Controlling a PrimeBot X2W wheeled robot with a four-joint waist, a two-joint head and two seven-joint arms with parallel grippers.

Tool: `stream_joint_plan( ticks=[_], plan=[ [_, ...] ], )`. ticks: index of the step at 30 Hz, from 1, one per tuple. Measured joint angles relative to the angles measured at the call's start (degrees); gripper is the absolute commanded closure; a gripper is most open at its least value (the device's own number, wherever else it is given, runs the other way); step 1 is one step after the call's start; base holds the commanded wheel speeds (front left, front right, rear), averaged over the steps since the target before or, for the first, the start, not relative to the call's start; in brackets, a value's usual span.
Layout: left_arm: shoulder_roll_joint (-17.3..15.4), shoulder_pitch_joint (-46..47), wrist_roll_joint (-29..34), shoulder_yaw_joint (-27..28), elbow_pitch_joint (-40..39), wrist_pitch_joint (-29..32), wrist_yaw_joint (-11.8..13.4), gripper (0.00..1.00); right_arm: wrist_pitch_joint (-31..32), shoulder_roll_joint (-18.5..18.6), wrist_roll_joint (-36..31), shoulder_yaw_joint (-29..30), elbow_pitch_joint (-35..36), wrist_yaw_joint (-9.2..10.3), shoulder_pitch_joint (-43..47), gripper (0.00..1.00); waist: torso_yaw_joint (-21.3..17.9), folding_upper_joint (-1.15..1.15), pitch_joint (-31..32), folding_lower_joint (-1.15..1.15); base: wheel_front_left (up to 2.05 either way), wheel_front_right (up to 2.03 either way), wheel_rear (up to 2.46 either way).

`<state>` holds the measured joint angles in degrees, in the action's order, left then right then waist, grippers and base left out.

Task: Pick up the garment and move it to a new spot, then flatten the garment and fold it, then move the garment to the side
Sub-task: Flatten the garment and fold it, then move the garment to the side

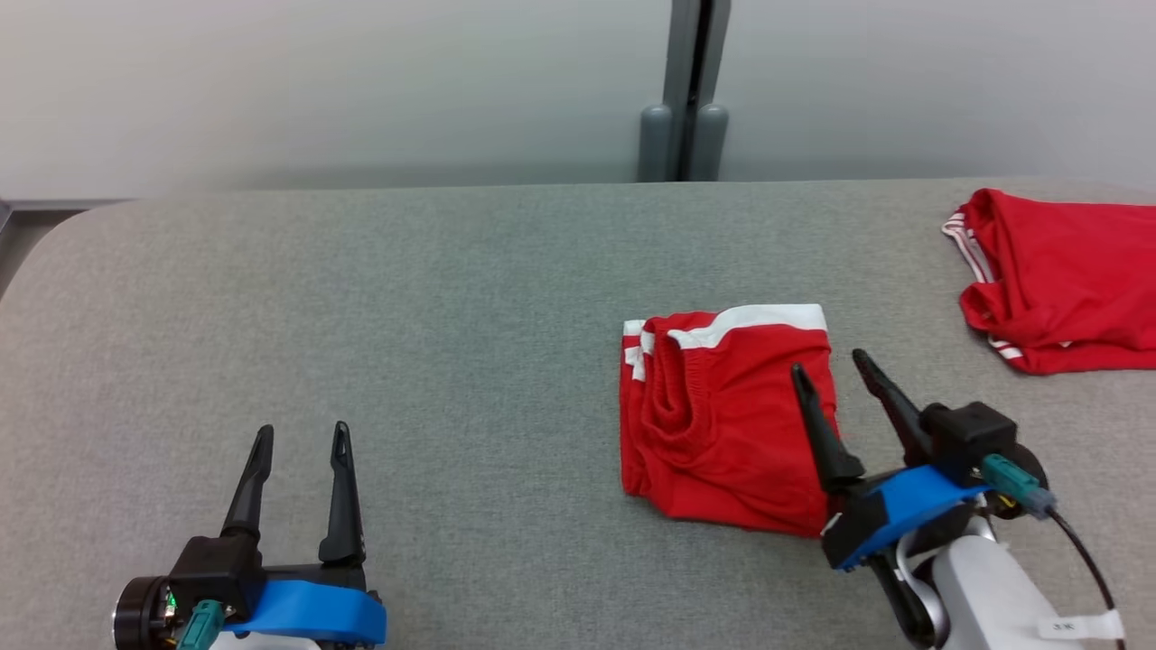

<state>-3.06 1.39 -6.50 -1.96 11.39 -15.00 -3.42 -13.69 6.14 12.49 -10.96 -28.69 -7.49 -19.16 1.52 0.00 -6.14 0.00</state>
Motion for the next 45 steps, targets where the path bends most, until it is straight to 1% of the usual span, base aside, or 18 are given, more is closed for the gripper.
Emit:
stream_joint_plan(
  ticks=[3, 4, 11, 16, 19, 24, 30, 36, 45],
  plan=[
    [-0.2, -0.3, 0.0, 0.7, -0.1, 0.0, 0.1, 0.0, -0.5, 1.0, -0.4, 2.2, 3.5, 0.0, 2.1, 0.0, -1.3, 0.0, 0.8, 0.0, 0.0, 0.0, 0.0],
    [-0.3, -0.5, 0.0, 1.0, -0.1, 0.0, 0.1, 0.0, -0.6, 1.6, -0.4, 4.2, 5.5, 0.0, 3.6, 0.0, -1.9, 0.0, 1.5, 0.0, 0.0, 0.0, 0.0],
    [-0.9, -2.2, -0.1, 2.1, -0.4, 0.0, 0.4, 0.0, -0.8, 1.4, -1.0, 10.4, 13.6, 0.0, 10.2, 0.0, -3.9, 0.0, 3.7, 0.0, 0.0, 0.0, 0.0],
    [-1.5, -3.7, -0.1, 2.4, -0.7, 0.0, 0.7, 0.0, 0.6, 0.1, -2.0, 13.4, 19.4, 0.0, 14.6, 0.0, -4.5, 0.0, 5.2, -0.01, 0.0, 0.0, 0.0],
    [-1.7, -4.4, -0.1, 2.5, -1.3, 0.1, 1.4, 0.0, 2.1, -0.8, -2.6, 14.2, 22.8, 0.0, 17.1, 0.0, -4.6, 0.0, 5.7, -0.01, 0.0, 0.0, 0.0],
    [-2.1, -4.9, 0.0, 2.3, -2.7, 1.1, 1.5, 0.0, 4.8, -2.3, -3.1, 14.6, 26.9, 0.0, 21.2, 0.0, -3.7, 0.0, 6.2, -0.01, 0.0, 0.0, 0.0],
    [-2.5, -5.5, 0.0, 1.8, -4.7, 2.5, 1.6, 0.0, 6.4, -2.9, -3.2, 13.7, 28.3, 0.0, 24.3, 0.0, -2.8, 0.0, 6.4, 0.0, 0.0, 0.0, 0.0],
    [-2.8, -6.0, 0.0, 1.4, -6.8, 3.7, 2.1, 0.0, 6.7, -3.1, -3.4, 13.7, 28.3, 0.0, 24.6, 0.0, -2.6, 0.0, 6.5, 0.0, 0.0, 0.0, 0.0],
    [-3.2, -6.8, -0.2, 1.1, -7.8, 4.3, 2.4, 0.0, 6.9, -3.2, -3.1, 13.9, 28.0, 0.0, 24.7, 0.0, -2.6, 0.0, 6.4, 0.0, 0.0, 0.0, 0.0]
  ],
)
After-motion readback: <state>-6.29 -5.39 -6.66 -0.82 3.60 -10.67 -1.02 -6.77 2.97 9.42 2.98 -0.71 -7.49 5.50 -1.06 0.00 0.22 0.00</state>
